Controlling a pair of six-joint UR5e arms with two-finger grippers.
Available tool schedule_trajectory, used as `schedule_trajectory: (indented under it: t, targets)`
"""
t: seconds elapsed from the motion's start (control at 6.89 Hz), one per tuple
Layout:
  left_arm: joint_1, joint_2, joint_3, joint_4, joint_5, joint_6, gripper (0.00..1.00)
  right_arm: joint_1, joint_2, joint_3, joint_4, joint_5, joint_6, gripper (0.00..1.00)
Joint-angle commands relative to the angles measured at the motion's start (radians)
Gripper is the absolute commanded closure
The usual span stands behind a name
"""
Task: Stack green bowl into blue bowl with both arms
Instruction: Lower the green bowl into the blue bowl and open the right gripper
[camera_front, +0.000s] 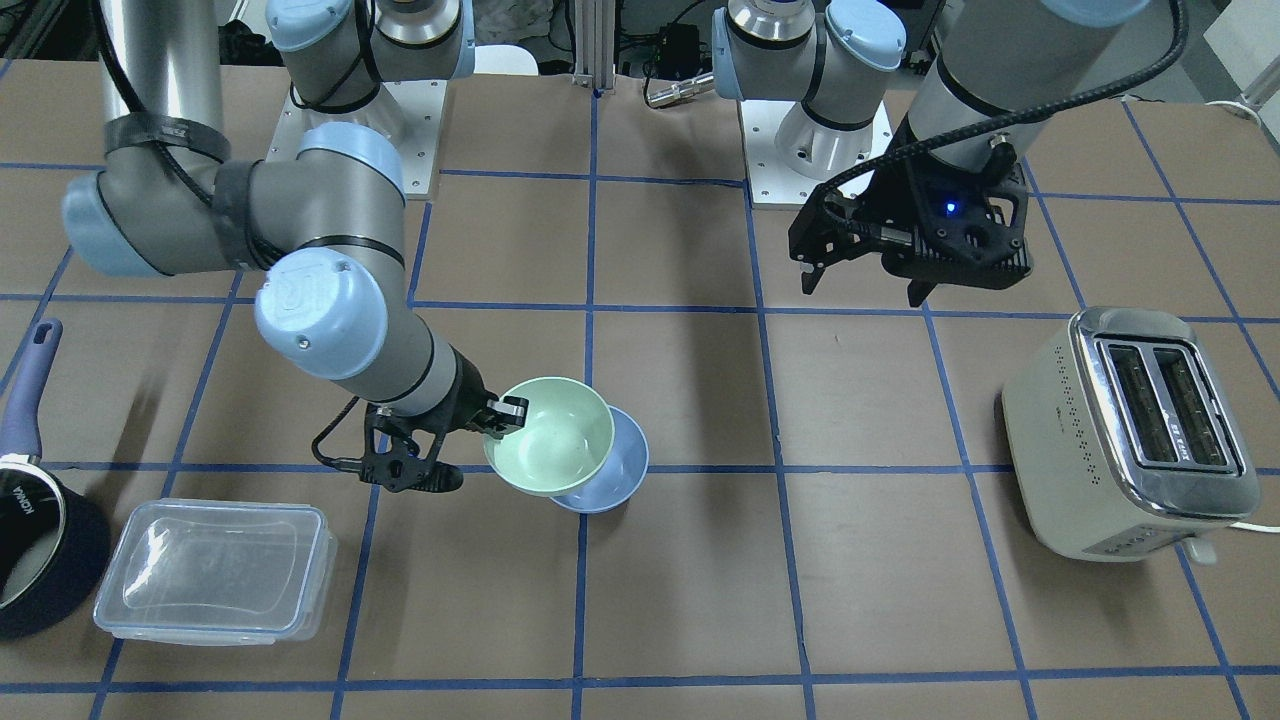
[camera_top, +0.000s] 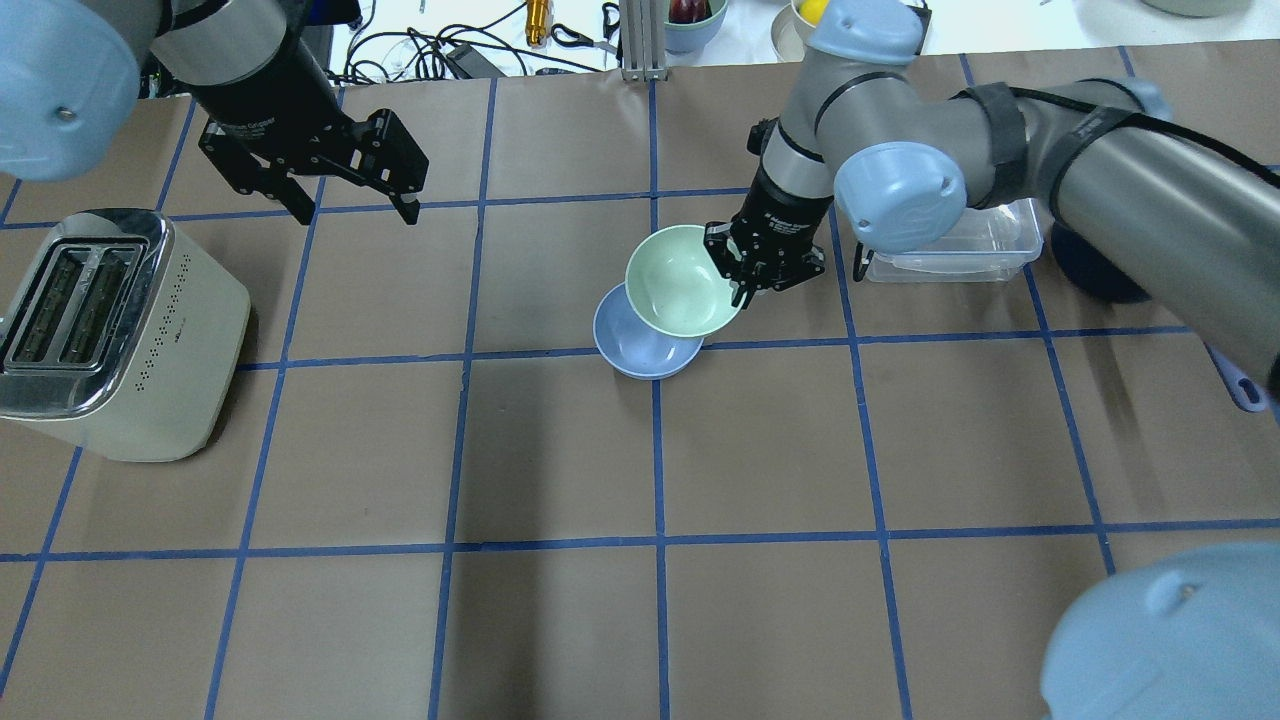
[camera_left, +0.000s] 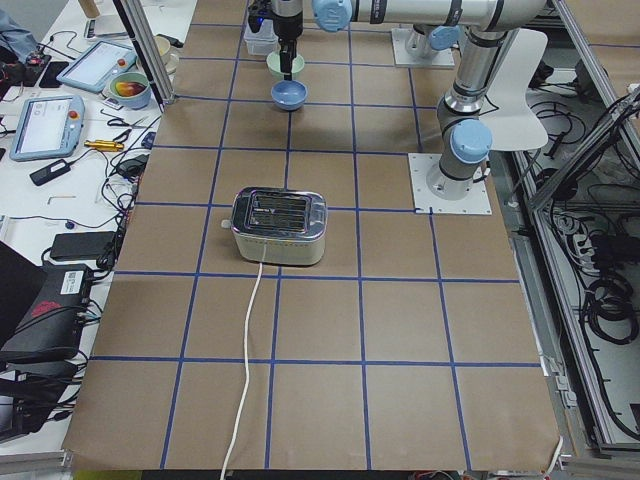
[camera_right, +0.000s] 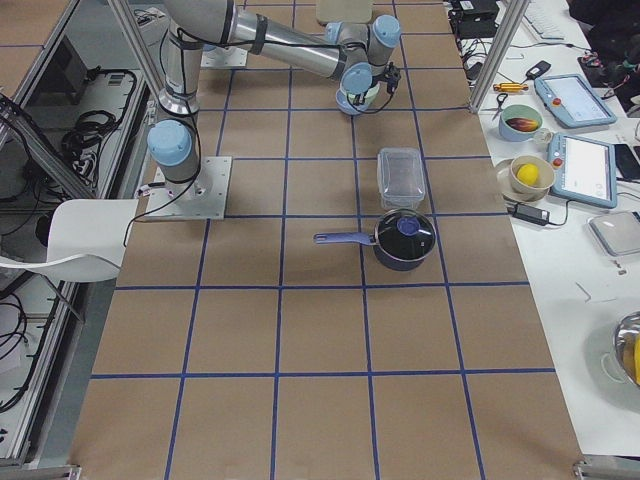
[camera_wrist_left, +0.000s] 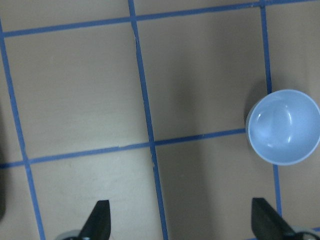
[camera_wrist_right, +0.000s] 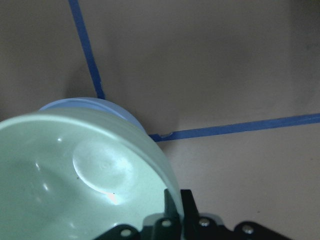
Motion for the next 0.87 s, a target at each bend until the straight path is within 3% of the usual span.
schedule_trajectory:
  t: [0.0,0.15,0.29,0.44,0.58,0.73]
  targets:
    - [0.002,-0.002,-0.008,0.012,0.033,-0.012,0.0,0.037,0.038,0.001,-0.018,0.002,0.038,1.0]
    - [0.002,-0.011,-0.011,0.019,0.064,-0.009,0.0,0.05,0.044,0.001,-0.024,0.002,0.038,1.0]
    - [0.002,0.005,-0.01,0.016,0.066,-0.009,0.0,0.051,0.047,0.001,-0.024,0.0,0.038,0.92]
    - [0.002,0.016,-0.013,0.016,0.066,-0.015,0.0,0.05,0.046,-0.004,-0.043,0.0,0.035,0.14]
    - [0.002,0.007,-0.013,0.016,0.063,-0.017,0.0,0.048,0.038,-0.008,-0.082,-0.007,0.039,0.0]
    - [0.007,0.002,0.01,0.041,0.052,-0.02,0.0,0.037,0.035,-0.011,-0.077,-0.011,0.038,0.0]
